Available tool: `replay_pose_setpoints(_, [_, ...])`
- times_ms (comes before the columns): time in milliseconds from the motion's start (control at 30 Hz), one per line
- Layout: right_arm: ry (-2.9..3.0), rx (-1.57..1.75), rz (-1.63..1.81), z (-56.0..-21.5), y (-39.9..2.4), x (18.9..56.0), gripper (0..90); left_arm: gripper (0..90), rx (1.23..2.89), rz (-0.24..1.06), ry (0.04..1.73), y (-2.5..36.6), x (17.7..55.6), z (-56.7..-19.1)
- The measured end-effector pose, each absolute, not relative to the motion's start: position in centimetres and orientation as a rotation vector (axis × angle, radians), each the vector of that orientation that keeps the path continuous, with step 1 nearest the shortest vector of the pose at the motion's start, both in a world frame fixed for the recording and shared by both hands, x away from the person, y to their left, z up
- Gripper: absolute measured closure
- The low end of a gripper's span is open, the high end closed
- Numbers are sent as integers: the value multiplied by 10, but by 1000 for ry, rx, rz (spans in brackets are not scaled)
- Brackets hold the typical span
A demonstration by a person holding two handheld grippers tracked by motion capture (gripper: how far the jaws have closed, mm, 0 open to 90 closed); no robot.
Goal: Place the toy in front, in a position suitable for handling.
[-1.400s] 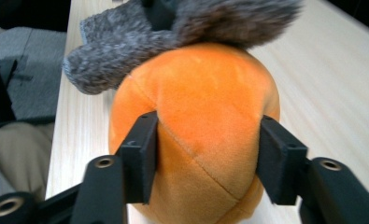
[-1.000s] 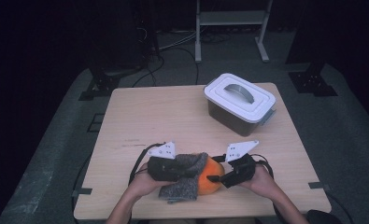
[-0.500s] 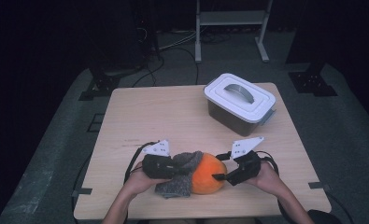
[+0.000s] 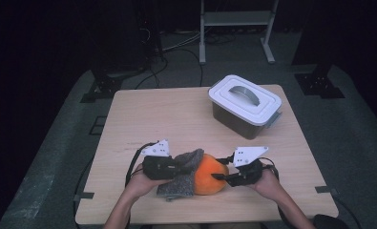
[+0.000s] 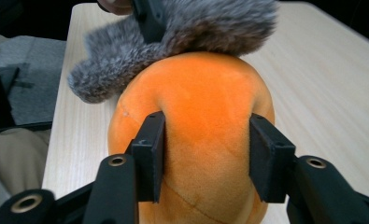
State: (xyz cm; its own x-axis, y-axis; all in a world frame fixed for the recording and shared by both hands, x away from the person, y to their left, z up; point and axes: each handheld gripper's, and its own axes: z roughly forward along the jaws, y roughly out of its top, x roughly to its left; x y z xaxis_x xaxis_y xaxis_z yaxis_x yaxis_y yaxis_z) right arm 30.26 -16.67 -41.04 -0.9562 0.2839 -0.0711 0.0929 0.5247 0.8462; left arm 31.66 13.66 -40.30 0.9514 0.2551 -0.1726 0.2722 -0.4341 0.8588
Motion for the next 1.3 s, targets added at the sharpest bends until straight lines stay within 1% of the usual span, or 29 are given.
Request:
replay_pose_setpoints(67, [2581,339,1395,-412,-170,305,492,778,2065,-24,381,136,317,-408])
replay_pose_setpoints(100, [2607,380,1380,-414,-176,309,474,778,2089,-30,374,134,317,-411])
replay_pose_setpoints(200, [2659,453,1413,-415,-184,316,372,778,2086,-50,368,132,317,-413])
replay_pose_setpoints(267, [2672,504,1453,-414,-184,317,298,778,2083,-90,341,129,316,-413])
replay_pose_setpoints(333, [2674,531,1462,-414,-182,318,258,778,2086,-102,326,128,316,-413])
replay_pose_setpoints(433, [2672,565,1450,-416,-177,319,257,776,2089,-114,311,124,314,-412])
replay_pose_setpoints(467, [2667,575,1450,-418,-176,319,299,776,2089,-107,317,124,314,-411])
replay_pose_setpoints(500, [2652,534,1432,-418,-175,314,391,777,2072,-82,331,127,315,-408])
replay_pose_setpoints(567, [2630,465,1415,-415,-173,309,447,777,2058,-66,342,129,315,-406])
replay_pose_setpoints(600, [2630,465,1415,-415,-173,309,447,777,2036,-47,362,130,315,-404])
replay_pose_setpoints(633, [2612,386,1412,-414,-171,303,466,776,2006,-30,385,133,317,-400])
replay_pose_setpoints(733, [2606,339,1408,-413,-167,299,459,776,2011,-27,384,133,317,-400])
replay_pose_setpoints(767, [2613,349,1414,-413,-166,299,438,776,2012,-38,381,133,316,-402])
replay_pose_setpoints(800, [2623,359,1422,-412,-166,301,395,777,2014,-52,378,132,316,-404])
replay_pose_setpoints(833, [2652,418,1448,-409,-168,306,304,777,2016,-77,359,129,315,-406])
replay_pose_setpoints(867, [2652,418,1448,-409,-168,306,304,778,2016,-77,359,129,315,-406])
replay_pose_setpoints(900, [2666,474,1483,-408,-170,311,266,777,2027,-109,323,124,313,-407])
replay_pose_setpoints(967, [2677,487,1475,-410,-168,312,264,777,2041,-115,301,119,310,-408])
replay_pose_setpoints(1000, [2681,490,1449,-412,-166,311,283,777,2043,-115,301,118,310,-408])
replay_pose_setpoints(1033, [2682,497,1442,-413,-165,310,339,777,2041,-107,304,118,310,-407])
replay_pose_setpoints(1067, [2682,497,1442,-413,-165,310,339,777,2041,-107,304,118,310,-407])
replay_pose_setpoints(1133, [2630,457,1425,-412,-165,305,481,777,2031,-88,317,121,312,-405])
replay_pose_setpoints(1200, [2532,386,1446,-407,-164,298,556,777,2012,-78,317,124,312,-399])
replay_pose_setpoints(1233, [2503,368,1459,-406,-163,296,558,777,1985,-40,310,126,311,-393])
replay_pose_setpoints(1300, [2482,311,1443,-405,-159,295,556,777,1989,-20,315,126,312,-392])
